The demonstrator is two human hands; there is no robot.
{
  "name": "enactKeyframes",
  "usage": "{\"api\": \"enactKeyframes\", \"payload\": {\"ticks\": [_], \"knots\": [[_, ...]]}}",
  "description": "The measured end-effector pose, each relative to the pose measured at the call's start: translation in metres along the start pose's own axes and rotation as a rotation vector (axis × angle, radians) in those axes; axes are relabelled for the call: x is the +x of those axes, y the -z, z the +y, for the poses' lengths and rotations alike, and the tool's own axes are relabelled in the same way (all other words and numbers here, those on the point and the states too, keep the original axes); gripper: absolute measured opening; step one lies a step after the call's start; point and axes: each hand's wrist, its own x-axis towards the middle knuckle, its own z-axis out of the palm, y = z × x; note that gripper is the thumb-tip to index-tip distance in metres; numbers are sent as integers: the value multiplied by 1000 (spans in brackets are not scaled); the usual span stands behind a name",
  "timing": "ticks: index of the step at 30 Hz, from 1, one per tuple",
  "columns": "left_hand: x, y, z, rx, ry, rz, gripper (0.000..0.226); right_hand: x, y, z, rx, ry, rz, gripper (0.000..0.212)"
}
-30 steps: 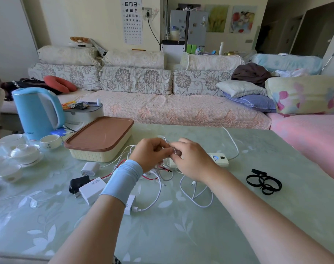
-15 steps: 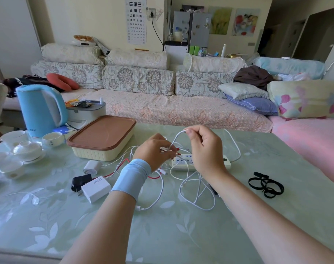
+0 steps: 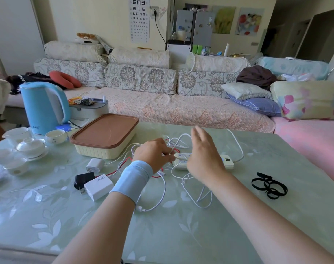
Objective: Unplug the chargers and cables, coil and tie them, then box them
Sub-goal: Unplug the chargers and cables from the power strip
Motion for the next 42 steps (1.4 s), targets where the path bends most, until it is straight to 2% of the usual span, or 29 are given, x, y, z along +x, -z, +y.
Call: {"api": "enactKeyframes", "payload": {"ticks": [3, 6, 8, 10, 12, 15, 17, 19, 23, 26, 27, 30, 31, 33, 35, 39, 42], "knots": [[-4, 0, 8, 38, -21, -26, 20, 3, -1, -9, -274, 232, 205, 84], [-5, -1, 7, 20, -41, -27, 16, 6, -3, -11, -510, 414, 332, 69], [-6, -1, 9, -14, -83, -22, 13, 9, -8, -11, -587, 499, 318, 52], [-7, -2, 9, -63, -136, -37, 13, 11, -12, -11, -546, 516, 143, 41], [-7, 0, 7, -119, -153, -26, 14, 12, -12, -4, -425, 418, -49, 29], [-6, 4, 0, -284, -92, 83, 17, 14, -5, 9, -141, 265, -127, 26], [-7, 7, -1, -353, -88, 112, 16, 15, -2, 16, 52, 117, -97, 29], [-7, 8, 0, -397, -97, 123, 16, 16, 0, 18, 153, -70, 8, 30], [-7, 8, 6, -333, -134, 85, 20, 21, -3, 17, 396, -352, 196, 29], [-10, 9, 11, -276, -188, -12, 18, 24, -5, 21, 470, -415, 248, 27], [-11, 9, 11, -264, -184, -43, 25, 25, -5, 24, 494, -434, 279, 28], [-9, 6, 11, -236, -84, -77, 69, 27, -6, 30, 555, -497, 358, 33], [-7, 6, 10, -215, -37, -53, 72, 26, -7, 30, 570, -505, 373, 34], [-2, 3, 3, -174, 18, 4, 54, 26, -7, 27, 595, -488, 401, 34], [0, 1, -7, -131, 67, 22, 30, 25, -1, 24, 666, -441, 441, 25], [-5, -2, -29, -92, 206, -14, 28, 25, 6, 31, 740, -374, 446, 19], [-5, 2, -39, 2, 187, -102, 37, 25, 4, 42, 821, -406, 377, 24]]}}
